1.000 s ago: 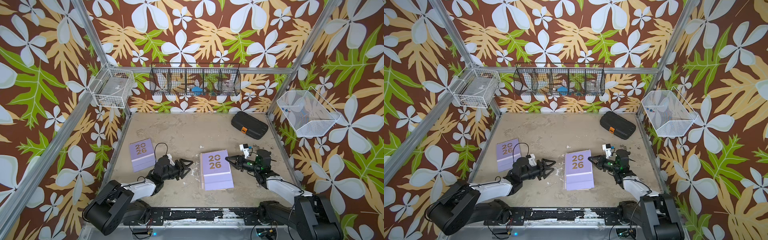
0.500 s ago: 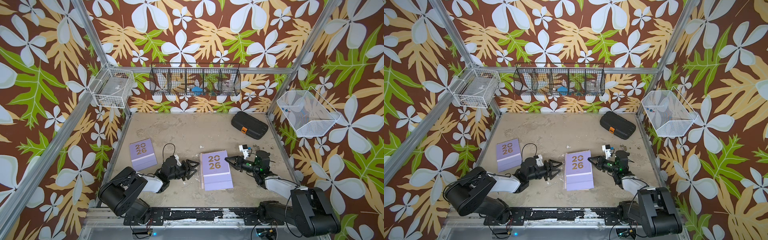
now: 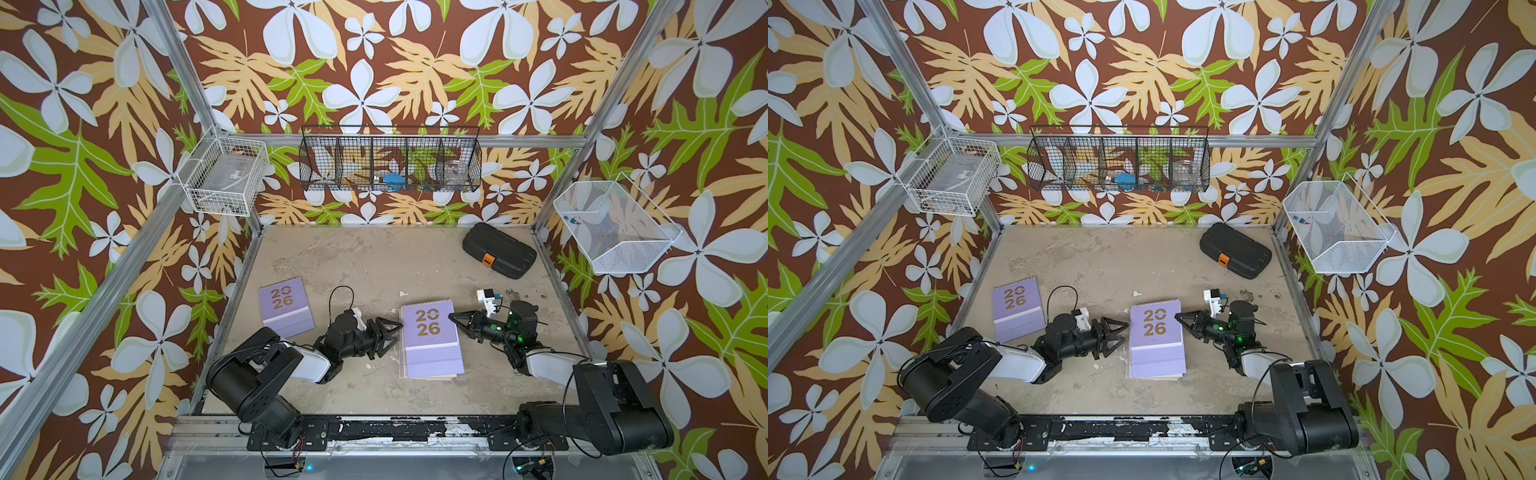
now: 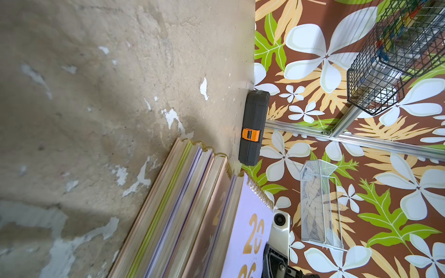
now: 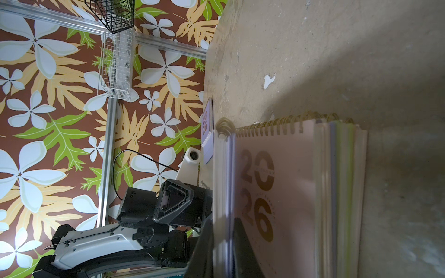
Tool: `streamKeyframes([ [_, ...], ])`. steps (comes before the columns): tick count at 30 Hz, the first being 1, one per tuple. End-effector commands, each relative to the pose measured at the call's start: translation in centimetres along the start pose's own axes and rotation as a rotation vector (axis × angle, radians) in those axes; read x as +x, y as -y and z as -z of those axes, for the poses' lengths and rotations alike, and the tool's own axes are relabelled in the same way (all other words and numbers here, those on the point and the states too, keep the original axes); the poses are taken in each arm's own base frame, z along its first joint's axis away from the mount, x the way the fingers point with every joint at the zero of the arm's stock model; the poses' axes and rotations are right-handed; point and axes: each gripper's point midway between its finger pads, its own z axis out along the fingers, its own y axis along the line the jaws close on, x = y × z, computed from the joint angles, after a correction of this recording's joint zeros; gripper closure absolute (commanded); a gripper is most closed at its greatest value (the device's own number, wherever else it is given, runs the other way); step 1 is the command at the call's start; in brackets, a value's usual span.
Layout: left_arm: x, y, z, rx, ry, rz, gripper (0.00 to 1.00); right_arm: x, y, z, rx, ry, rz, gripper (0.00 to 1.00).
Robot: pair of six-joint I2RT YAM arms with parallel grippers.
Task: Stack the calendars
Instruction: Place the calendar at the calendar.
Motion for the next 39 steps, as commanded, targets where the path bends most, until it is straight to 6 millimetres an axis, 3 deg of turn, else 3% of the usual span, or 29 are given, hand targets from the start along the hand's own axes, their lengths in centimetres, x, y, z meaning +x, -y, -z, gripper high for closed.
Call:
streamKeyframes([
  [1, -0.1, 0.8, -0.2, 0.031, 0.003, -0.015, 0.38, -0.1, -1.2, -0.1, -0.049, -0.007, 0.035, 0.94],
  [17, -0.1, 0.8, -0.6, 0.033, -0.003, -0.008, 0.38, 0.2, 0.6, -0.8, -0.001, -0.009, 0.017, 0.9],
  [25, -0.1, 0.9, -0.9, 0.035, -0.006, -0.007, 0.38, 0.2, 1.4, -0.9, 0.043, -0.011, 0.02, 0.73],
  [35, -0.3, 1.1, -1.2, 0.039, -0.006, -0.006, 0.38, 0.0, 2.0, -0.7, 0.098, -0.001, 0.03, 0.61],
  [39, -0.3, 1.4, -1.3, 0.043, -0.008, -0.008, 0.38, -0.1, 2.3, -0.5, 0.132, 0.003, 0.04, 0.51],
])
